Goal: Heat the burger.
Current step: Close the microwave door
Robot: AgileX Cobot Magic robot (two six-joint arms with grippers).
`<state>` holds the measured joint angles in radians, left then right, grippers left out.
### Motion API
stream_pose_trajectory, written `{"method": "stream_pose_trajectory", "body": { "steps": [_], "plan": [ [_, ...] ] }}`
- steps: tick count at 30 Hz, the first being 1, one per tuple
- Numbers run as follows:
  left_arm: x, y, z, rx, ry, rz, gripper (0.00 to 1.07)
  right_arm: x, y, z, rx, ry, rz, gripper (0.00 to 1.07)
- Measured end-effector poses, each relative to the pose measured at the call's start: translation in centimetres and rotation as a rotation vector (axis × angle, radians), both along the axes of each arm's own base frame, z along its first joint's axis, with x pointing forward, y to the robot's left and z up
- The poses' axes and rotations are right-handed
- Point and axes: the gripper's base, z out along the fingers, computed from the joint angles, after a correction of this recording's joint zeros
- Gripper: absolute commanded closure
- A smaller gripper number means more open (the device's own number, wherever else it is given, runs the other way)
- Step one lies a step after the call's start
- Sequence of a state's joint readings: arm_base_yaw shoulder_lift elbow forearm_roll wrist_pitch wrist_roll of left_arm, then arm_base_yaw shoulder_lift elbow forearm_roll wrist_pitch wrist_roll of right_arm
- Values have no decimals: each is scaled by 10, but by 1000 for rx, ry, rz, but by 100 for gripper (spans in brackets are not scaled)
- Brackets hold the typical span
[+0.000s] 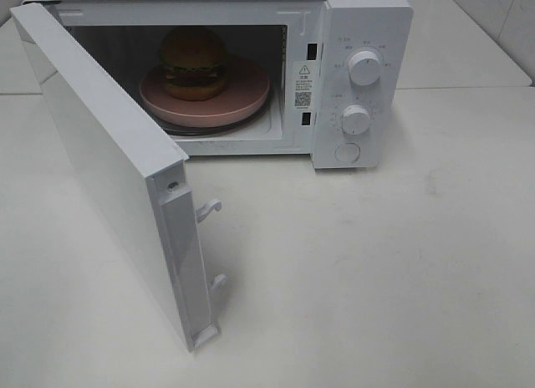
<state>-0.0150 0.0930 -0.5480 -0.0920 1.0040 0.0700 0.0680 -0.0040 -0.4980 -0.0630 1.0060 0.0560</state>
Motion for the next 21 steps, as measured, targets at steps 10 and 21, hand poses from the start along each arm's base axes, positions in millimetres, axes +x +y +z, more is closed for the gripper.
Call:
{"method": "stream_pose_trajectory", "body": {
  "steps": [10, 21],
  "plan": [
    [37, 0, 7, -5, 27, 12, 104, 0, 0, 0, 0, 0, 0, 34],
    [94, 2, -3, 21, -104, 33, 107, 0, 0, 0, 0, 0, 0, 34]
  ]
}}
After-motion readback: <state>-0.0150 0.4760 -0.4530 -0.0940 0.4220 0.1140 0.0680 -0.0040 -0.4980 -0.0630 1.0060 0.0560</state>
